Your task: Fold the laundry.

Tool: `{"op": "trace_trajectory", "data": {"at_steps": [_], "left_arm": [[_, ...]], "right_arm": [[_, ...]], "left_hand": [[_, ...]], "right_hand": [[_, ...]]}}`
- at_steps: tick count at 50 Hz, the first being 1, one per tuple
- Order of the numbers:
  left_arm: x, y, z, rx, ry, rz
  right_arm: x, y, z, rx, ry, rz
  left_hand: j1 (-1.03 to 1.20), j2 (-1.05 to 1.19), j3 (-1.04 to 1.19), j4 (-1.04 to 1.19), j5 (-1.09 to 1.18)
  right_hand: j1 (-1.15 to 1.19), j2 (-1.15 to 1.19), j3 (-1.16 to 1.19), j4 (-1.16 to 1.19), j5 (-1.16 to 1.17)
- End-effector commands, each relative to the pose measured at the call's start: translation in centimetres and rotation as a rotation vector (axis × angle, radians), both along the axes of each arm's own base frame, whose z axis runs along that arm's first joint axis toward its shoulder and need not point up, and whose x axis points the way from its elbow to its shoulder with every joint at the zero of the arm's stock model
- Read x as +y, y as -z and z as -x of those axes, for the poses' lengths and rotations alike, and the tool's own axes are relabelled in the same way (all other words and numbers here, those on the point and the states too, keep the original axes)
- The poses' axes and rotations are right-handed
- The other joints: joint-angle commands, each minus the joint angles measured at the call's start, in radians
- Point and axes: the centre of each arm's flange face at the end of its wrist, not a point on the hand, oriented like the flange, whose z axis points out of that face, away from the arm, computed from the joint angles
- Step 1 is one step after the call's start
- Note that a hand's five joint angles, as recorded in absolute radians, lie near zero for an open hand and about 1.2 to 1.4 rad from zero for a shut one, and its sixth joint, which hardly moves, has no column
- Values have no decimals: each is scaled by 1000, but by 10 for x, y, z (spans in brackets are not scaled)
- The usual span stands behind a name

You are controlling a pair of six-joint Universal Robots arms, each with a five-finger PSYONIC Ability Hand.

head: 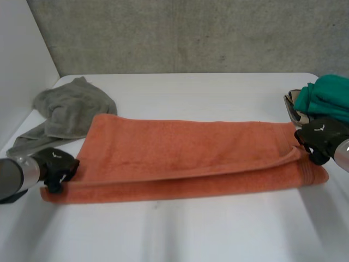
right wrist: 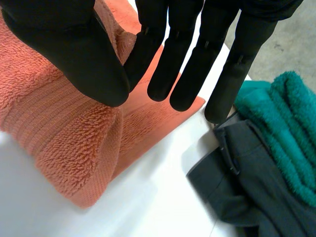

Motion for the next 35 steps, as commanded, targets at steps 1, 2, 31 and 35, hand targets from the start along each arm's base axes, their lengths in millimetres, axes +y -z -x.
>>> {"op": "trace_trajectory", "data": {"at_steps": [1,2,31,35], "left_arm": [[-46,-45,28,23,62,256],[-52,-57,33,36,71,313],[-101,-215,40,656,-83,1037],[-109,-165,43,610,-74,949]], "right_arm": [[-21,-22,-20,-29,-34,139],[-27,-29,-24,-46,-32,180],[-90,-162,-41,-698,48,806],[-96,-115,-44,-606,73,656]], "left_hand": [[252,202,209,202,220],[252,202,209,202,220],[252,202,209,202,220],[252,202,209,202,220]], "right_hand": [[281,225,215,199,225],[281,225,215,199,225],[281,225,215,199,225],[281,225,215,199,225]]}}
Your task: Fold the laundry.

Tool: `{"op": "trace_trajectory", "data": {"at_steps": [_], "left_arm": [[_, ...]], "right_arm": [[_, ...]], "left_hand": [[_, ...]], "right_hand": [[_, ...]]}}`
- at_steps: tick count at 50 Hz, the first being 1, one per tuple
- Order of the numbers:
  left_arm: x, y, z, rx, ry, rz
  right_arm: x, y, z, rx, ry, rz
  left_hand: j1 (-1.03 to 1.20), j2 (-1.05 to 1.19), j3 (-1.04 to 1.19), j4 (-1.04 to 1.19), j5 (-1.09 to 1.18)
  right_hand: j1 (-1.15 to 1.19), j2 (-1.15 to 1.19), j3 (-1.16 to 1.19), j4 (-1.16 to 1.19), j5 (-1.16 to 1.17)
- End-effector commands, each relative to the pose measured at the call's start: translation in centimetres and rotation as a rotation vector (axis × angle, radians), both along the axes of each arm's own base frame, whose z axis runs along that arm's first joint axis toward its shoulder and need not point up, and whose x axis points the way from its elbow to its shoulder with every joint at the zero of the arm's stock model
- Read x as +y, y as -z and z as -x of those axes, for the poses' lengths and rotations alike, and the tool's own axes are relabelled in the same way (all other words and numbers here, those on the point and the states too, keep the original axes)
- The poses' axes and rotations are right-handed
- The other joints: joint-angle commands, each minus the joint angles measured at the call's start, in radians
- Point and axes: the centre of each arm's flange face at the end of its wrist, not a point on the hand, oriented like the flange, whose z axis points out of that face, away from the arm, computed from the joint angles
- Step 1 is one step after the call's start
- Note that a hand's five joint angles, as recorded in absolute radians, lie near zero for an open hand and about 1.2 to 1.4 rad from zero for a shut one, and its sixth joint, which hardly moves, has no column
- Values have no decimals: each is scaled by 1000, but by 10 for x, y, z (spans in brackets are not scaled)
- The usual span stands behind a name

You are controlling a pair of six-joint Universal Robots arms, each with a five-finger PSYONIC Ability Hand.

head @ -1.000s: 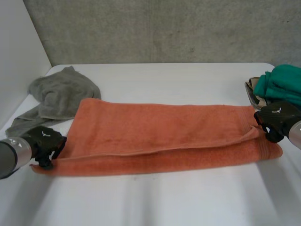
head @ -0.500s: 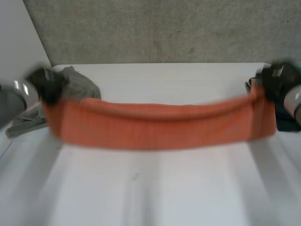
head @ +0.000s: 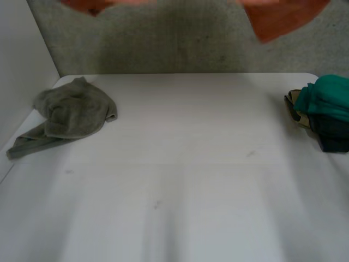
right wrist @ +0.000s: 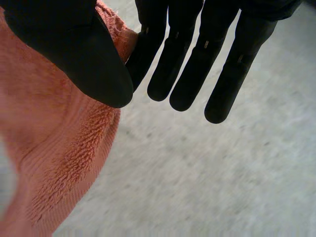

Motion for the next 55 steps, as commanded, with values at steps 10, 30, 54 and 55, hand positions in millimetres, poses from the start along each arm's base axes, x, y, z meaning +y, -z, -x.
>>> {"op": "trace_trajectory", "data": {"at_steps": [10,30,54,55], "left_arm": [[9,204,7,-350,46,-435],[160,208,-60,-928,245,-1100],[141,28,38,-570,185,-446],[143,21,41,-557,186,-426]], "right_arm": [[-2,179,-1,349,32,-624],[111,184,61,1018,28,-1028],[151,198,-78,91,-435,-994],[154,198,-82,79,-443,-994]], "left_hand": [[252,197,204,198,220],[252,197,204,198,220],[252,197,204,198,220],[252,197,204,198,220]], "right_hand": [[281,225,208,197,215],[281,225,208,197,215],[-899,-956,-972,-983,-966],[-899,-956,-972,-983,-966]]}}
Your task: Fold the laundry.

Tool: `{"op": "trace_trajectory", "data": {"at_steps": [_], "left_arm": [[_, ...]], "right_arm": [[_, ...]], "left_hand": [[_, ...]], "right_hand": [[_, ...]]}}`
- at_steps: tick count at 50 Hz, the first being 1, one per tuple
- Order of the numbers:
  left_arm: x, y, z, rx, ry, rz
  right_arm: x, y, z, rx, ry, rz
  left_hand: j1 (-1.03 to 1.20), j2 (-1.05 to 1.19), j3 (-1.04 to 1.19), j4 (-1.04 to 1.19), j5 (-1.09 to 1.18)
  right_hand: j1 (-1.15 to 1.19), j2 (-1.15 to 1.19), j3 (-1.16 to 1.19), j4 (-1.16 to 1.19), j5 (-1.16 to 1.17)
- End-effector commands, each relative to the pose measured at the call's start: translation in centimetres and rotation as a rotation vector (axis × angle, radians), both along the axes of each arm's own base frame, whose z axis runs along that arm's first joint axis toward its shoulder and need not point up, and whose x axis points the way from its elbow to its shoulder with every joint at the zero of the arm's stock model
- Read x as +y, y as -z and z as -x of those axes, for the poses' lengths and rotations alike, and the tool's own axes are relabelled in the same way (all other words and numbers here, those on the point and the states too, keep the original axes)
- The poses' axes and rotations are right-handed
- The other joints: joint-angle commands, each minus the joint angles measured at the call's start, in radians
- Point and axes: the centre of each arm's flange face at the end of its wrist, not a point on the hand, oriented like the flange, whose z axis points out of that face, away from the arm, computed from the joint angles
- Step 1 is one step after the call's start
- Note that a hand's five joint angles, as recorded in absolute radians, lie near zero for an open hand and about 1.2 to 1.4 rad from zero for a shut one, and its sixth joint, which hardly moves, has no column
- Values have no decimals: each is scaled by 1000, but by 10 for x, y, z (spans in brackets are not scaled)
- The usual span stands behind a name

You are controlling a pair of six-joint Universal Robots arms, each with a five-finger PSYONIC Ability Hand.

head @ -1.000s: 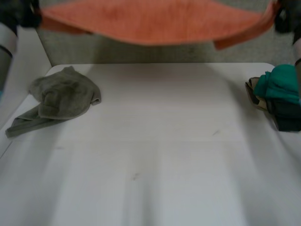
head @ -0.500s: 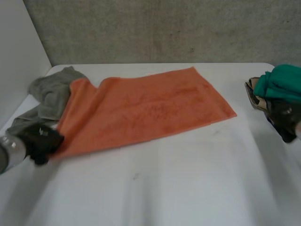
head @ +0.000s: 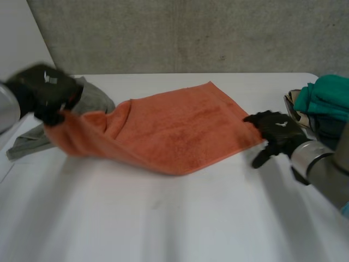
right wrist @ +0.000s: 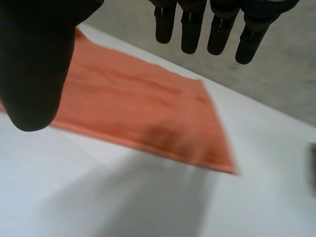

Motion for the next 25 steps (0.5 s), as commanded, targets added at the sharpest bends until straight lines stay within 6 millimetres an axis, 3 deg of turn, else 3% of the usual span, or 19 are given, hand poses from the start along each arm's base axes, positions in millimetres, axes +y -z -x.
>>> {"op": "trace_trajectory", "data": {"at_steps": [1,6,11,17,21,22,25], "left_arm": [[22,-63,29,135,46,171],[37,-102,37,230,40,276],[50,-134,40,321,52,356],[65,-156,43,395,81,403],[74,-166,43,432,93,424],[79,-169,41,446,99,431],[86,-176,38,470,106,449]], "right_arm": [[33,4,-40,-160,-41,-105],[36,9,-60,-188,-22,-52],[26,16,-78,-211,9,-7],[13,37,-94,-228,40,-28],[-14,49,-93,-232,157,11],[-29,52,-87,-223,229,37],[-50,56,-77,-205,332,77]], "left_hand": [[252,197,204,197,220],[252,197,204,197,220],[252,197,204,197,220],[252,197,204,197,220],[252,197,204,197,220],[252,197,204,197,220],[252,197,204,197,220]], "right_hand": [[-45,-38,-28,-39,-13],[-45,-38,-28,-39,-13],[-45,-38,-28,-39,-13],[-13,-6,4,-7,19],[78,85,95,84,110],[101,109,118,108,134],[186,194,204,193,219]]}}
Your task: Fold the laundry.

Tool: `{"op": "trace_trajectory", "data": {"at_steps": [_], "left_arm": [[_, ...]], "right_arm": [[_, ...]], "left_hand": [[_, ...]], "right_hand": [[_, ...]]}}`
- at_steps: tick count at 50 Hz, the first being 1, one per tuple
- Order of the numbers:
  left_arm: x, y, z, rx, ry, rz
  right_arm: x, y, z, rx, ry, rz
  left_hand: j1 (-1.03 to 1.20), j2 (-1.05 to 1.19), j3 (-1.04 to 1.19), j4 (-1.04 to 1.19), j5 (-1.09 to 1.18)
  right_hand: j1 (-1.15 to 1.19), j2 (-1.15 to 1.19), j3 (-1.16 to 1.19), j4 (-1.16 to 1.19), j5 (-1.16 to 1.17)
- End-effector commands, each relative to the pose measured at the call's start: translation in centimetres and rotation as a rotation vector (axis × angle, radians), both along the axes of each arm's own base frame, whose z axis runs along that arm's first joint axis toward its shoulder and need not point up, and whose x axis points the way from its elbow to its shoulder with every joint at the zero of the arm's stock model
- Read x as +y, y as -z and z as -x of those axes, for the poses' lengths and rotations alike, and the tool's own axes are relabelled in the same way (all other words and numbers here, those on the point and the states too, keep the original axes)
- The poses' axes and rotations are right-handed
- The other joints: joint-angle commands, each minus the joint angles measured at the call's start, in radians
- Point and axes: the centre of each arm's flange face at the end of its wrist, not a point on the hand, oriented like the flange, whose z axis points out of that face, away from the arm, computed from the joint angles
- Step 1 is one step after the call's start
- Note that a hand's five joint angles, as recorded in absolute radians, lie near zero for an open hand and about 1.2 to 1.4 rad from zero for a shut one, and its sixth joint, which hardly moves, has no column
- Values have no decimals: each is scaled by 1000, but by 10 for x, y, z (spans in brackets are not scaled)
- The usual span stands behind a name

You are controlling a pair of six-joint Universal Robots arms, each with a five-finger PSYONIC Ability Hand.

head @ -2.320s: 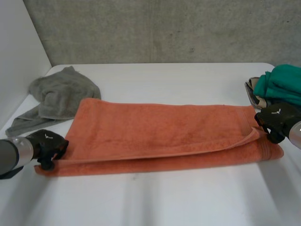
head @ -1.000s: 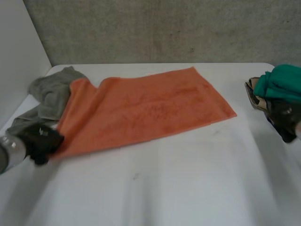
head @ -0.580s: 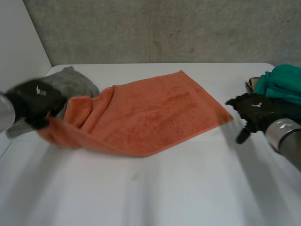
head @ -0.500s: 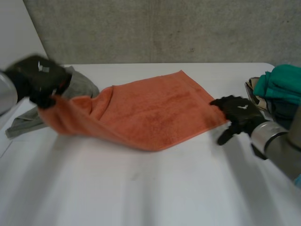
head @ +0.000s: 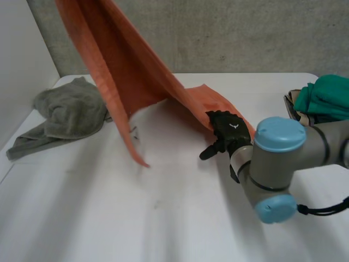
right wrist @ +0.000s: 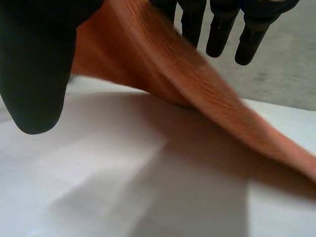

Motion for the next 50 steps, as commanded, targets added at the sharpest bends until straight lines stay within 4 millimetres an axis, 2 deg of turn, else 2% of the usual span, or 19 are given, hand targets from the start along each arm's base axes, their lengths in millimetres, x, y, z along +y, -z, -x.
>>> {"op": "trace_trajectory", "data": {"at_steps": [1,4,5,6,12,16,17,20,21,24,25,30,32,35,36,39,44,48,50], "left_arm": [[21,-21,-7,75,30,52],[27,-27,-11,111,38,66],[30,-30,-13,131,44,67],[31,-31,-14,139,45,69],[20,-30,-22,155,10,60],[2,-20,-32,135,-43,30],[-6,-15,-37,123,-67,10],[-19,-2,-44,100,-97,-37],[-27,7,-48,81,-112,-73],[-38,23,-56,53,-132,-134],[-44,33,-60,30,-142,-169],[-59,65,-74,-52,-191,-284],[-67,85,-79,-104,-211,-358],[-80,108,-84,-160,-227,-441],[-88,125,-86,-201,-234,-503],[-99,151,-84,-261,-215,-589],[-123,208,-61,-361,-140,-739],[-146,226,-45,-379,-144,-741],[-157,226,-39,-374,-159,-712]], "right_arm": [[-62,17,22,33,289,70],[-76,21,27,43,311,79],[-80,24,30,50,305,74],[-82,24,30,52,297,73],[-88,7,47,46,269,47],[-93,-45,77,32,294,120],[-93,-73,89,52,290,180],[-93,-114,112,118,277,279],[-92,-140,129,185,266,345],[-80,-180,153,293,251,410],[-71,-205,165,357,245,455],[-50,-250,189,520,245,459],[-49,-248,205,596,232,376],[-52,-238,210,655,163,300],[-52,-229,203,682,95,273],[-55,-215,192,723,27,244],[-70,-172,170,809,-47,181],[-90,-146,153,841,-34,195],[-97,-139,146,848,-20,214]], "left_hand": [[252,197,204,197,220],[252,197,204,197,220],[252,197,204,197,220],[252,197,204,197,220],[252,197,204,197,220],[252,197,204,197,220],[252,197,204,197,220],[252,197,204,197,220],[252,197,204,197,220],[252,197,204,197,220],[252,197,204,197,220],[252,197,204,197,220],[252,197,204,197,220],[252,197,204,197,220],[252,197,204,197,220],[252,197,204,197,220],[252,197,204,197,220],[252,197,204,197,220],[252,197,204,197,220]], "right_hand": [[231,235,218,222,212],[579,583,566,570,561],[999,1003,986,990,981],[1129,1133,1115,1120,1110],[1130,1134,1117,1121,1112],[1130,1134,1117,1121,1112],[1130,1134,1117,1121,1112],[1130,1134,1117,1121,1112],[1130,1134,1117,1121,1112],[1130,1134,1117,1121,1112],[1130,1134,1117,1121,1112],[1130,1134,1117,1121,1112],[1130,1134,1117,1121,1112],[1130,1134,1117,1121,1112],[1130,1134,1117,1121,1112],[1130,1134,1117,1121,1112],[1130,1134,1117,1121,1112],[1130,1134,1117,1121,1112],[1130,1134,1117,1121,1112]]}}
